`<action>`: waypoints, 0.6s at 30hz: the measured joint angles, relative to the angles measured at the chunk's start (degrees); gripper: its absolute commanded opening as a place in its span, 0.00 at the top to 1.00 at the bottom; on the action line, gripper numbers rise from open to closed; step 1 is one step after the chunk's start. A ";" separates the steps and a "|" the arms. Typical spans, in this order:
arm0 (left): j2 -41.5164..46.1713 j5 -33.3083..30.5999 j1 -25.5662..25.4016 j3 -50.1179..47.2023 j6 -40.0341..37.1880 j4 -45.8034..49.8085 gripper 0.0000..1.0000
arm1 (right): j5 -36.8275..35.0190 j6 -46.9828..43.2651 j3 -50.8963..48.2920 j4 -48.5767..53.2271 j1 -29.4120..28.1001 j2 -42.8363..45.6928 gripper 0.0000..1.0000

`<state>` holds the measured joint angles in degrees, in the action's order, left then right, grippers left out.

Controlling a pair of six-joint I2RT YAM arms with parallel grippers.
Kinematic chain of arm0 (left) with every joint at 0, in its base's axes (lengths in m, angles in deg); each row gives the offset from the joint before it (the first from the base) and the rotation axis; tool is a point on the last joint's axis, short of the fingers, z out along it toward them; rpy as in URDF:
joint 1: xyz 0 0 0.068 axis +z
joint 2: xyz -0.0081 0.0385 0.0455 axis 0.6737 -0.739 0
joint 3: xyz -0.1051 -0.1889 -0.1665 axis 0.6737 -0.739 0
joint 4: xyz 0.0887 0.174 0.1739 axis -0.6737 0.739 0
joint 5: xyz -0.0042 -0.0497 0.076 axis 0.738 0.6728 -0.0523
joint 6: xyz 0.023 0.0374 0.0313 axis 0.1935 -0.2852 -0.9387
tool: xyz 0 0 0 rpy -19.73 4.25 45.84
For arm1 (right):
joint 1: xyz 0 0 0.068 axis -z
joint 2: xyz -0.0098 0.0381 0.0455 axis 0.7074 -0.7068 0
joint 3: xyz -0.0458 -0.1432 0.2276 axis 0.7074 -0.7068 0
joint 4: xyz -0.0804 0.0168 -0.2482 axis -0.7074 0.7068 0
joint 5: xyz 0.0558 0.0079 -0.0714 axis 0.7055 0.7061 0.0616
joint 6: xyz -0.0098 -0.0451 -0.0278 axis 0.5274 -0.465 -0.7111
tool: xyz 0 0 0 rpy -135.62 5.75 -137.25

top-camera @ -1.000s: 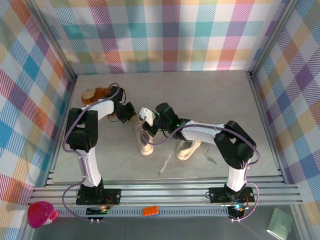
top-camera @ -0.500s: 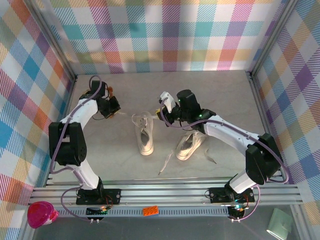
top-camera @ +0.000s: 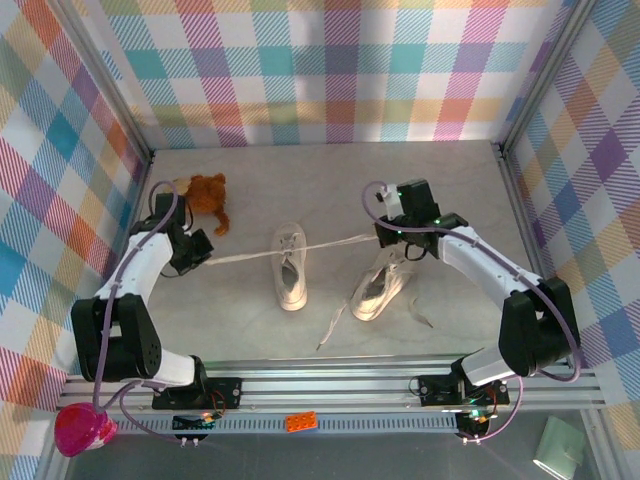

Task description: Tie the shoes

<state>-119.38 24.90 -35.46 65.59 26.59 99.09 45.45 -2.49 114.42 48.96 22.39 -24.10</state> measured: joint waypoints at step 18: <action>7.93 9.22 19.19 -9.66 -2.58 1.07 1.00 | -1.86 -0.07 0.00 6.43 2.45 -8.55 1.00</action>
<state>-111.45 34.12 -16.27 55.93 24.01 100.17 43.59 -2.55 114.42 55.39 24.84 -32.65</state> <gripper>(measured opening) 0.059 0.059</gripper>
